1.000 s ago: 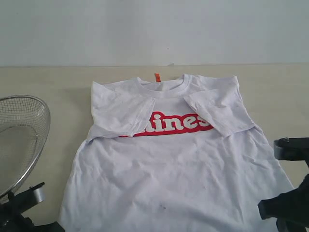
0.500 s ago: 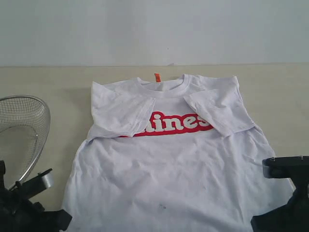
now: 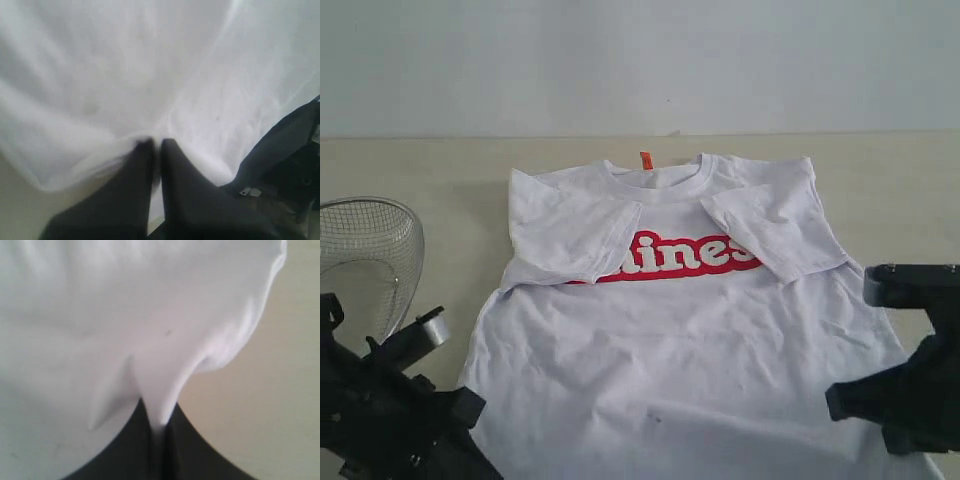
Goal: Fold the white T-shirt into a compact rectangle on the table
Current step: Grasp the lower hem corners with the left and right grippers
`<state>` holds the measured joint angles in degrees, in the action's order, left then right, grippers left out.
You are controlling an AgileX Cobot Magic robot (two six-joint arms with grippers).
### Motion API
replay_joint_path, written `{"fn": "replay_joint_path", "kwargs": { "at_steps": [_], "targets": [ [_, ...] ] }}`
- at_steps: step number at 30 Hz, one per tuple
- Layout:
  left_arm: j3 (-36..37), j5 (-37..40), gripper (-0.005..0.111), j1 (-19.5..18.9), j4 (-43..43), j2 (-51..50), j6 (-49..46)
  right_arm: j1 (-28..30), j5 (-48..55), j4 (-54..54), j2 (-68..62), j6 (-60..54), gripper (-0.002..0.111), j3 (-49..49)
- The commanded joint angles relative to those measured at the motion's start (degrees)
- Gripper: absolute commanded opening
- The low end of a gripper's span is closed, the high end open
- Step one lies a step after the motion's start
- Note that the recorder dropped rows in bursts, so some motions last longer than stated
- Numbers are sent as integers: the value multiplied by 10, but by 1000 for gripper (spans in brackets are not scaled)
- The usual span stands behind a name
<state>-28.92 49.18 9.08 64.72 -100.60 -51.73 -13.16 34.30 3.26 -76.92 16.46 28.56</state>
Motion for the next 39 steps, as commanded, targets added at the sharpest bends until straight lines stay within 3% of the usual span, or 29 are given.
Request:
{"fn": "replay_joint_path", "kwargs": {
  "at_steps": [1, 13, 16, 20, 23, 30, 39],
  "targets": [
    [-33, 25, 5, 2, 15, 14, 2, 0, 14, -7, 14, -6, 0, 31],
    [-98, 52, 5, 2, -15, 46, 46, 0, 28, -11, 15, -15, 0, 58],
    [-98, 54, 5, 2, -80, 46, 96, 0, 28, -12, 15, -18, 0, 58],
    [-98, 130, 5, 3, -178, 47, 149, 0, 32, -12, 15, -19, 0, 58],
    [-91, 122, 5, 3, -207, 51, 198, 0, 30, -12, 15, -20, 0, 58],
    [-47, 131, 5, 3, -208, 51, 202, 0, 38, -12, 15, -38, 0, 58],
    [-39, 122, 5, 3, -135, 51, 126, 0, 40, -12, 15, -41, 0, 58]
  ]
}}
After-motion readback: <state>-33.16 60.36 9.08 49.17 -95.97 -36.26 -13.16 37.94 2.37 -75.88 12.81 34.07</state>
